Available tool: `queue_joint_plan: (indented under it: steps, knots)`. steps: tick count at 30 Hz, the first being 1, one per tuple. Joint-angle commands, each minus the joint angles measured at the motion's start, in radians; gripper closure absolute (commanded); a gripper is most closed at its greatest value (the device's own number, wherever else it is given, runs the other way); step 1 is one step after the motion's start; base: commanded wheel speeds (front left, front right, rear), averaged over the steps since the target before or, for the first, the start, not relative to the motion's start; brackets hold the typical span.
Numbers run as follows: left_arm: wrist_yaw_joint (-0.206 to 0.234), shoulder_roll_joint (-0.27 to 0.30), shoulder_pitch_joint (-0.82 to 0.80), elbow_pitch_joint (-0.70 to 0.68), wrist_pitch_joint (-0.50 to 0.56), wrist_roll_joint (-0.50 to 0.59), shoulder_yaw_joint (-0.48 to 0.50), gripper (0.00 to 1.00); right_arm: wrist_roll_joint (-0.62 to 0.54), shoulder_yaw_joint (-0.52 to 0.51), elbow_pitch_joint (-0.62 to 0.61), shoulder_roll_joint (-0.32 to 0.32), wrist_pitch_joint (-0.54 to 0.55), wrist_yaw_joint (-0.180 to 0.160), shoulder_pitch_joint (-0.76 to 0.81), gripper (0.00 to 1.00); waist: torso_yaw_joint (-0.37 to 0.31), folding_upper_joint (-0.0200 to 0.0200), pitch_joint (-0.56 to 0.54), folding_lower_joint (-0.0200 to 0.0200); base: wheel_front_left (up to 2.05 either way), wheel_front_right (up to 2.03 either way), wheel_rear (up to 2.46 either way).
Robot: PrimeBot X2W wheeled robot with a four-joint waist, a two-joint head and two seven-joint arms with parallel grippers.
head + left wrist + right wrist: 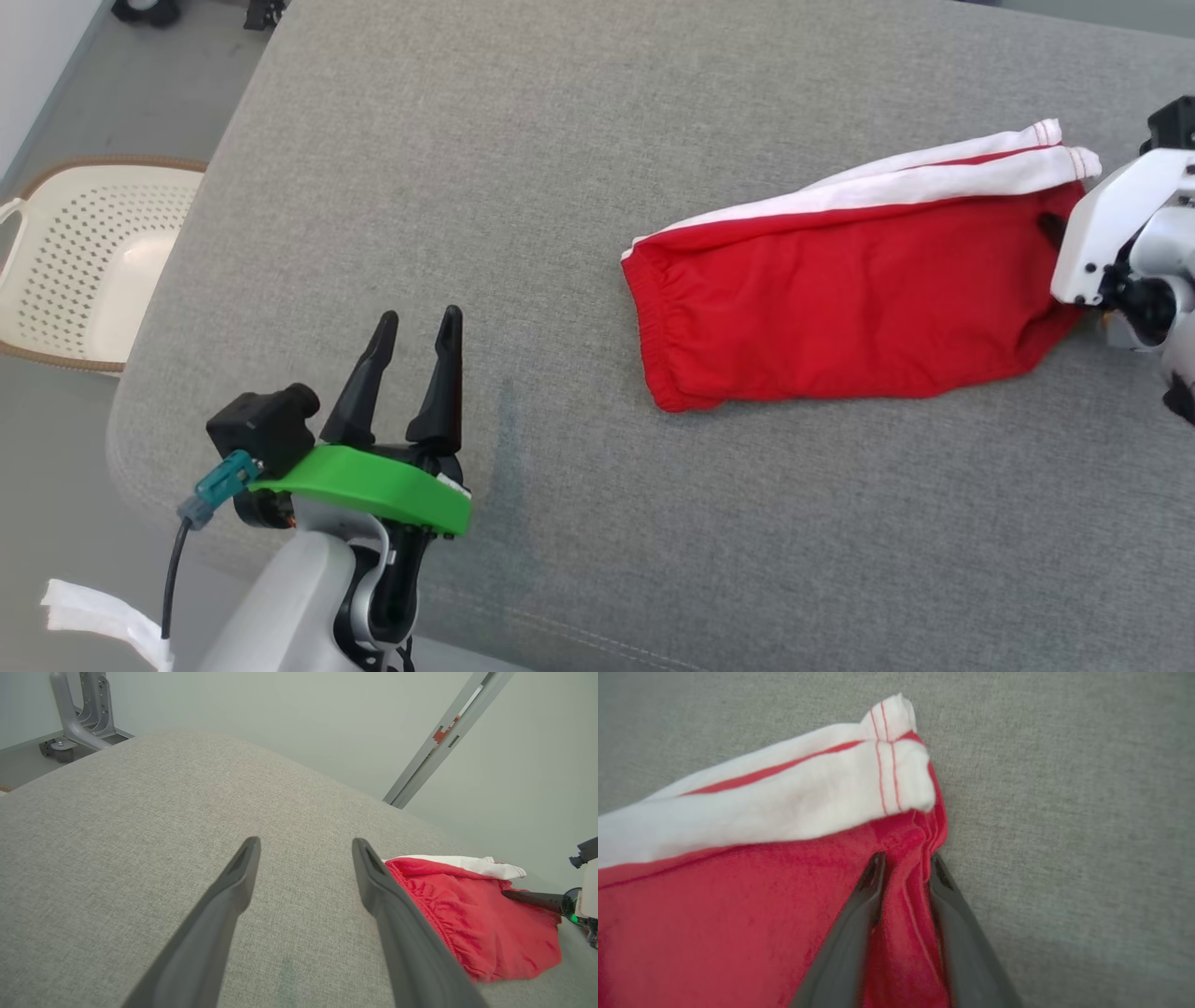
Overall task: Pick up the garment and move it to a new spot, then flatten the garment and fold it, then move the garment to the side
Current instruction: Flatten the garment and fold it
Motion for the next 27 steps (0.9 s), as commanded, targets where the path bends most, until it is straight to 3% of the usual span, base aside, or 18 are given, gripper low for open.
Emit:
queue_joint_plan:
  steps: [1,12,21,27]
  knots:
    - [-0.006,0.000,0.014,0.000,-0.003,0.009,0.012,0.00,-0.007,0.014,0.003,0.019,-0.016,-0.002,0.063,1.00,-0.015,0.0000,-0.018,0.0000,0.00,0.00,0.00]
    - [0.043,0.037,0.085,0.000,-0.003,0.207,0.095,0.00,0.063,-0.068,-0.025,0.054,-0.288,-0.002,0.124,1.00,-0.139,0.0000,-0.152,0.0000,0.00,0.00,0.00]
    - [0.011,0.007,0.177,0.000,-0.003,0.298,0.168,0.00,0.079,-0.083,-0.102,0.035,-0.443,-0.002,0.241,1.00,-0.252,0.0000,-0.223,0.0000,0.00,0.00,0.00]
    - [-0.023,-0.005,0.191,0.020,-0.003,0.334,0.170,0.00,0.092,-0.108,-0.096,0.025,-0.472,-0.002,0.283,1.00,-0.270,0.0000,-0.247,0.0000,0.00,0.00,0.00]
